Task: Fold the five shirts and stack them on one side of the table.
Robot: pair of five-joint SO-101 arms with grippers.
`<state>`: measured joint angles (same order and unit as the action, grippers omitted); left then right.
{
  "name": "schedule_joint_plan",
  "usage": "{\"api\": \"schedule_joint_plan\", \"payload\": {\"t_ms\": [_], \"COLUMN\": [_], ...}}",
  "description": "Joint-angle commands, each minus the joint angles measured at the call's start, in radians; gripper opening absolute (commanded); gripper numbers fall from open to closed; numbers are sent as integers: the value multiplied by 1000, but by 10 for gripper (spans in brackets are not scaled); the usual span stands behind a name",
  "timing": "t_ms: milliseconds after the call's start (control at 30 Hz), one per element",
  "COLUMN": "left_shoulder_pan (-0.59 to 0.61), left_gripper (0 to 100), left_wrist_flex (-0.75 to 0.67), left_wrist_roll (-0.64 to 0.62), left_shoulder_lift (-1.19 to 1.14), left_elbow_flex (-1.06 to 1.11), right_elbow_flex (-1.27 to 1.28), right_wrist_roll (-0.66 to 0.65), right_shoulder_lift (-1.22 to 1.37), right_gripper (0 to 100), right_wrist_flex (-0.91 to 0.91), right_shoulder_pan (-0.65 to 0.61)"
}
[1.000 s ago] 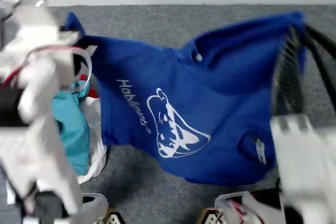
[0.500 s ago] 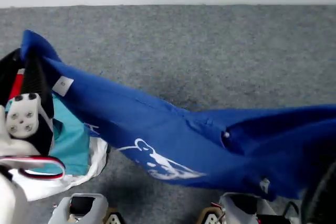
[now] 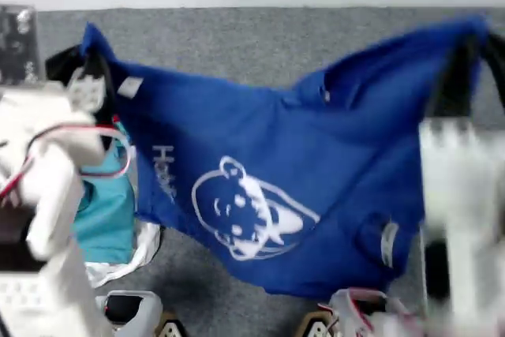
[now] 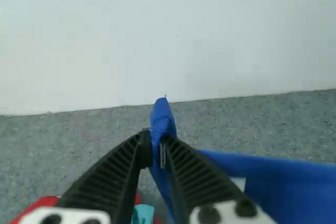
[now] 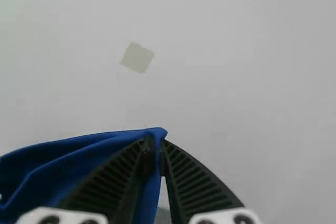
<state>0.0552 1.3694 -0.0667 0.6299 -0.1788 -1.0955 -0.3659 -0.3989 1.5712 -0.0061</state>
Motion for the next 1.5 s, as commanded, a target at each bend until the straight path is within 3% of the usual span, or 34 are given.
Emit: {"api": "schedule_joint_plan", "payload": {"t_ms": [0,133,333,700,967,1167,1333,1467], "left_shoulder_pan": [11,11,12,11,12,11,11,11], "left_gripper": [12,12,12,12,12,12,12,12], "left_wrist_flex": [-166,-295,-288,-253,-37,209,374,387], "left_wrist_roll": [-2,-2,2,61,61,61,86,109], "left_shoulder_lift": [-91,-293,-615,-1212,-1438,-1475,-1475,-1470], "left_elbow_flex": [33,-38,-321,-688,-963,-1162,-1230,-1170], "right_elbow_flex": [133,192,190,192,192,190,195,195], "right_wrist_roll": [11,6,5,3,-57,-58,-60,-71], "right_shoulder_lift": [93,194,410,754,837,777,713,684], "right_gripper": [8,8,8,8,8,8,8,8], "right_wrist_flex": [-185,-398,-599,-616,-515,-280,-59,82], "right_shoulder_pan": [7,8,10,16,13,13,13,15]}}
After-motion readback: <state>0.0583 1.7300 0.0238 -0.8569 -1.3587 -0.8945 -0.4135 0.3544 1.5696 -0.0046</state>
